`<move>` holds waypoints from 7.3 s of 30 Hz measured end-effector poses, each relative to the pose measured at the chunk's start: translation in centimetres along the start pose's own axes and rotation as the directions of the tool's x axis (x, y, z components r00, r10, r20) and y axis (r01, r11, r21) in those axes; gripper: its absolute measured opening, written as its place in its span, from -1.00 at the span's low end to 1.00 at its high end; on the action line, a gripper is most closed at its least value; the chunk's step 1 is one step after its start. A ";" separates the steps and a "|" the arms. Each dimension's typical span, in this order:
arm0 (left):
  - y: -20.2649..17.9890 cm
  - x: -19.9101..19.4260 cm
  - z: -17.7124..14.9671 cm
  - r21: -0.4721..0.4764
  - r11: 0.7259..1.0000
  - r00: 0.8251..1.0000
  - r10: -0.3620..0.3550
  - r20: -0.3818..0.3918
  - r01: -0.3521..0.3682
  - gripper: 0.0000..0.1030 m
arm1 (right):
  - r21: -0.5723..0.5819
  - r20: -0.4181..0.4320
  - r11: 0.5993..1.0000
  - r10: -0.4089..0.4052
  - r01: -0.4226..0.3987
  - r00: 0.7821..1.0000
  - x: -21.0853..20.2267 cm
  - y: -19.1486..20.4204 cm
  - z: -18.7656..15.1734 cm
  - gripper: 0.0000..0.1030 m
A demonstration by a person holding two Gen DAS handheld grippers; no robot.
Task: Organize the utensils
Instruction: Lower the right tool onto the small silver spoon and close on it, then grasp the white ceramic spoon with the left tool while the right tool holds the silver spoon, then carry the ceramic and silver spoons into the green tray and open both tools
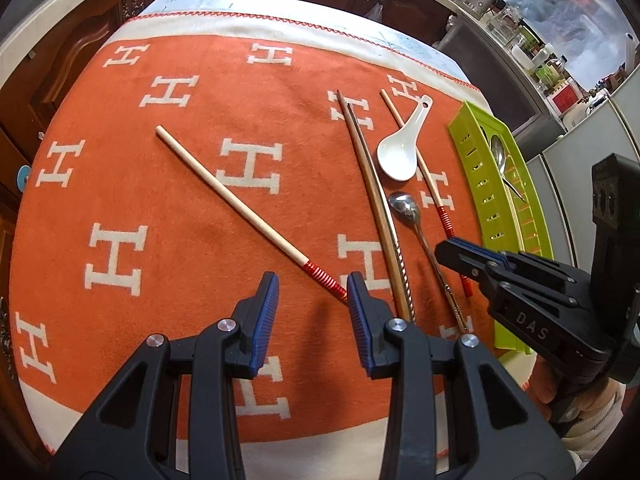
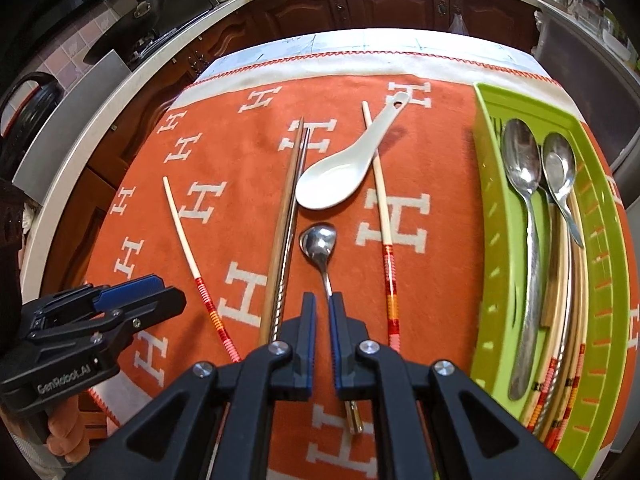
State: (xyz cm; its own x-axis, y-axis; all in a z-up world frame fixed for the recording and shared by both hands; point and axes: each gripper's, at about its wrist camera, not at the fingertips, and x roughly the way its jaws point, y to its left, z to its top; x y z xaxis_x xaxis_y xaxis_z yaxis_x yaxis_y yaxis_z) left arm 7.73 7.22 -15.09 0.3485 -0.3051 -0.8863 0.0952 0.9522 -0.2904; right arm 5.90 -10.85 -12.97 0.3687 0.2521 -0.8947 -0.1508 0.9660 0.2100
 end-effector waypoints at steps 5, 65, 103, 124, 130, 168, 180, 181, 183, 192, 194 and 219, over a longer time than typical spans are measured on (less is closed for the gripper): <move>0.9 0.0 0.1 -0.018 1.000 1.000 -0.014 0.006 0.014 -0.38 | -0.043 0.011 0.999 -0.030 0.030 0.999 0.8 1.0 0.5 -0.68; -3.2 6.0 5.6 -0.102 0.949 0.950 -0.305 -0.065 0.298 -0.38 | -0.007 0.116 0.998 0.067 -0.066 0.991 0.6 -0.4 0.0 -0.91; 1.4 5.7 4.4 -0.196 0.939 0.955 -0.296 -0.035 0.284 -0.38 | -0.178 0.084 0.979 -0.088 0.102 0.993 2.5 2.8 0.0 -0.65; 1.4 5.6 4.4 -0.187 0.943 0.958 -0.285 -0.034 0.274 -0.38 | -0.006 0.105 0.999 0.054 -0.054 0.993 1.9 -0.5 0.6 -0.96; -0.3 5.0 5.0 -0.137 0.956 0.963 -0.266 -0.037 0.259 -0.38 | 0.063 0.124 0.988 0.133 -0.141 0.983 0.6 -1.5 0.6 -0.96; -11.9 11.7 13.7 0.359 0.933 0.999 -0.026 -0.025 0.033 -0.83 | 0.446 0.217 0.885 0.035 -0.131 0.976 -5.8 -17.9 3.2 -0.96; -13.9 5.9 13.5 0.295 0.953 0.995 -0.089 0.050 0.070 -0.96 | 0.501 0.179 0.854 0.053 -0.138 0.982 -2.1 -19.0 6.8 -0.95; -14.4 5.3 13.7 0.292 0.954 0.994 -0.093 0.056 0.073 -0.96 | 0.507 0.177 0.851 0.052 -0.136 0.983 -1.7 -19.2 7.0 -0.95; -15.4 4.3 13.9 0.287 0.954 0.992 -0.105 0.062 0.083 -0.96 | 0.514 0.172 0.848 0.045 -0.128 0.984 -1.2 -19.4 7.3 -0.94; -20.5 3.2 14.5 0.312 0.946 0.992 -0.114 0.060 0.090 -0.96 | 0.519 0.182 0.841 0.064 -0.151 0.981 -2.1 -19.7 6.6 -0.88; -21.6 3.6 14.4 0.324 0.943 0.993 -0.105 0.056 0.081 -0.96 | 0.519 0.202 0.841 0.053 -0.153 0.978 -3.2 -19.7 6.0 -0.88; -26.2 11.8 11.8 0.453 0.886 0.994 0.112 -0.006 -0.097 -0.95 | 0.562 0.202 0.816 0.020 -0.132 0.979 -7.4 -20.0 -2.0 -0.88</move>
State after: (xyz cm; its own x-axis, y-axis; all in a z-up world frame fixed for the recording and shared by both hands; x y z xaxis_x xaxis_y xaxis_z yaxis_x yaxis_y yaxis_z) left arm 20.33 -21.10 -13.69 0.3513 -0.1964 -0.9154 0.4725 0.8813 -0.0077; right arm 4.35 -32.10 -11.36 0.5432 0.2773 -0.7925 0.3441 0.7874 0.5114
